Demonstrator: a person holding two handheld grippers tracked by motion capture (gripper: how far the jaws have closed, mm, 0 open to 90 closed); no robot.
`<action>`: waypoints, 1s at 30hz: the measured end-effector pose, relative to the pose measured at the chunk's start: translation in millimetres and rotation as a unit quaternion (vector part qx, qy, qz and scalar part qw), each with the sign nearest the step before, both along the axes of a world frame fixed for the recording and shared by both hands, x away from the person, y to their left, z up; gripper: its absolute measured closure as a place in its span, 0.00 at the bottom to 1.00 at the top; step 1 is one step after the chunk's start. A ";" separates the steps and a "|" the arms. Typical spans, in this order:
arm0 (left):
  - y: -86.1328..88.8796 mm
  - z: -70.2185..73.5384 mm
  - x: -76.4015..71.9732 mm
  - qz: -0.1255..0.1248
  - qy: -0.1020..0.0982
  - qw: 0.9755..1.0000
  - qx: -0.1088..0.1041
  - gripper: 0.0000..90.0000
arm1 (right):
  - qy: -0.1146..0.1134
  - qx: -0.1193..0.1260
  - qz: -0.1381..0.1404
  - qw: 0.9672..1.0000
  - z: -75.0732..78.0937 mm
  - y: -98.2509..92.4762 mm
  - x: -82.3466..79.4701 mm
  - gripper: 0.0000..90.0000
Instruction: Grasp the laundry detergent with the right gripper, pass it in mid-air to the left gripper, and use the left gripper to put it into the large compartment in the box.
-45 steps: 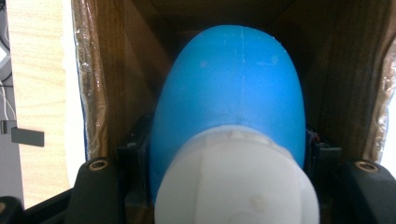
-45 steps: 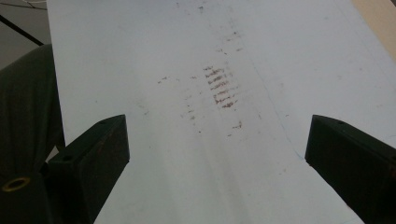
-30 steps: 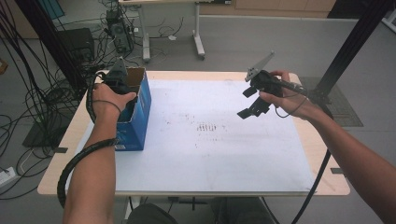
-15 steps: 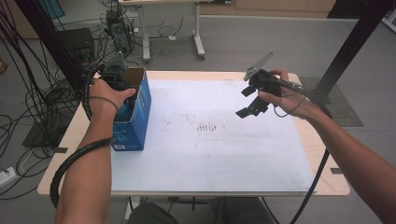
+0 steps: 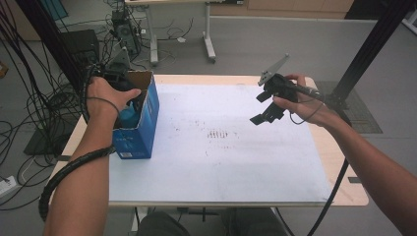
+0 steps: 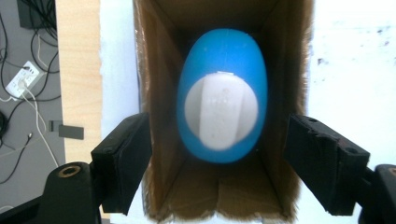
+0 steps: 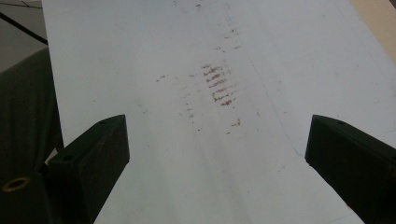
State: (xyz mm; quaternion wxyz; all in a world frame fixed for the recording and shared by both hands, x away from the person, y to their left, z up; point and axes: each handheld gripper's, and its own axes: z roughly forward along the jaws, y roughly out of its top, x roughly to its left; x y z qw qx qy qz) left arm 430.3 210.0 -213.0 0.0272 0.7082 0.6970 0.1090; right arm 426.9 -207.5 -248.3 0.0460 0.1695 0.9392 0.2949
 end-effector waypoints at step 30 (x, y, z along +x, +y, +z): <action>-124.2 27.7 27.5 -0.124 -0.050 0.988 -0.073 0.09 | -0.001 -0.042 -0.033 0.999 6.9 -28.2 8.7 0.07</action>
